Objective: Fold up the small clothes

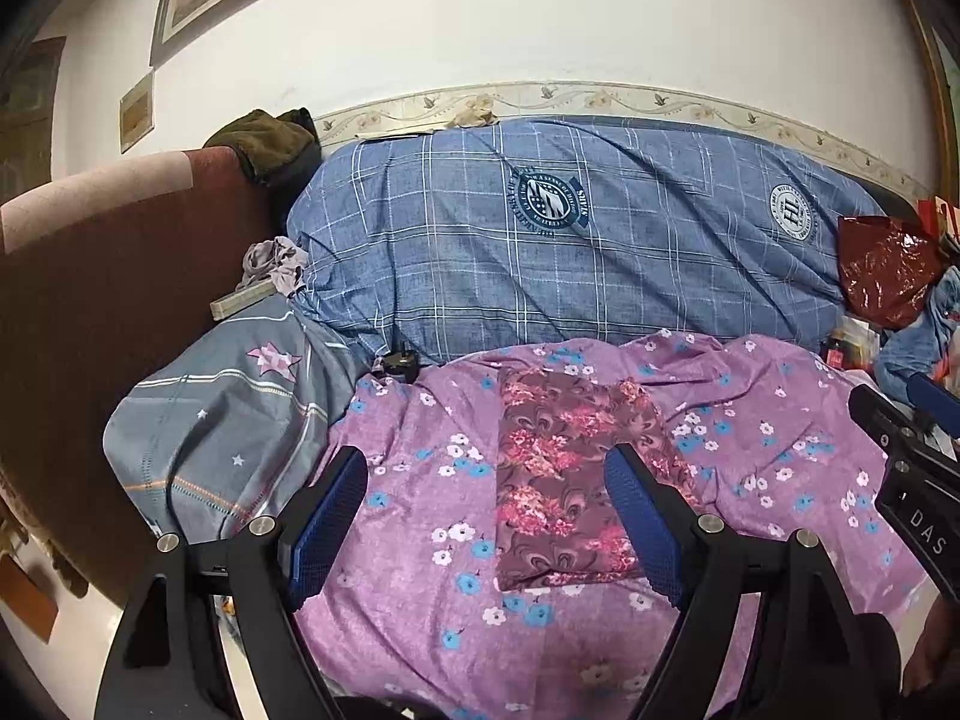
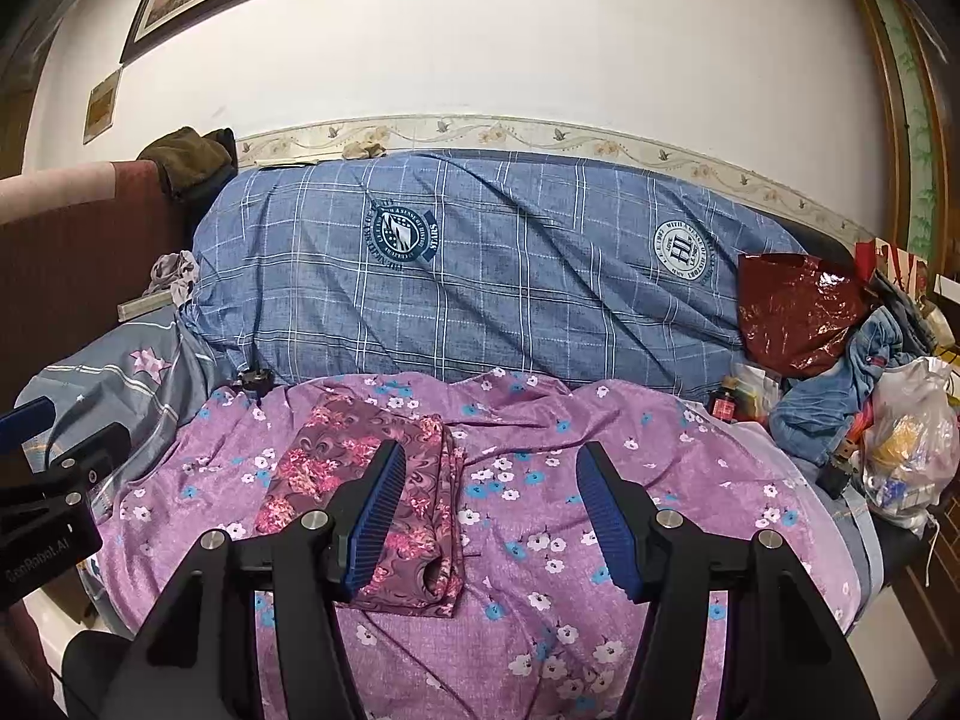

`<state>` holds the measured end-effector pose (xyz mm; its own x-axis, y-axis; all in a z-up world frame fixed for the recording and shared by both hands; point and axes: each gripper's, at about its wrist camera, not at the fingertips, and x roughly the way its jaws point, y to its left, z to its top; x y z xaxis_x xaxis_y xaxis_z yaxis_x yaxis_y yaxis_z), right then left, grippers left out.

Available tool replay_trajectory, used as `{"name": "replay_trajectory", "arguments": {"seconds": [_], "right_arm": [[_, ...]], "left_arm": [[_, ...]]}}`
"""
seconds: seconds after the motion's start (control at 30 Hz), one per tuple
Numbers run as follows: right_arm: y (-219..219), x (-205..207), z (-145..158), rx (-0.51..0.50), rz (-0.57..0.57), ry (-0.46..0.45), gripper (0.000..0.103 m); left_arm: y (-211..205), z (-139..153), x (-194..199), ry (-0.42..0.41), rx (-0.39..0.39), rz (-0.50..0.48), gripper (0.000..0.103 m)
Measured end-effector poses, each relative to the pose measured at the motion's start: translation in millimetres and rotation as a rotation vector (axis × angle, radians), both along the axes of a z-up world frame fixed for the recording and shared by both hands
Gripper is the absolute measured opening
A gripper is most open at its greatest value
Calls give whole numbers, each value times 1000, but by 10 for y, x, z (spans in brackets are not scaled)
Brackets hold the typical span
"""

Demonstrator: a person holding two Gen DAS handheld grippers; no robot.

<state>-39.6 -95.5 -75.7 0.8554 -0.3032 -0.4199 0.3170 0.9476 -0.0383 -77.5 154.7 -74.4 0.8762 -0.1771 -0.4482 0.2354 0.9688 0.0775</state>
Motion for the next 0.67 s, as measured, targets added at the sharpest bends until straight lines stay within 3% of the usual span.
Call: {"name": "replay_trajectory", "arguments": {"seconds": [0.43,0.67], "right_arm": [[31,146,-36,-4,-5,21,61],[2,336,-126,3,-3,56,61]], "left_arm": [[-63,61,98,-8,-16,-7,82],[-63,2,328,5,-70,-27,82]]}}
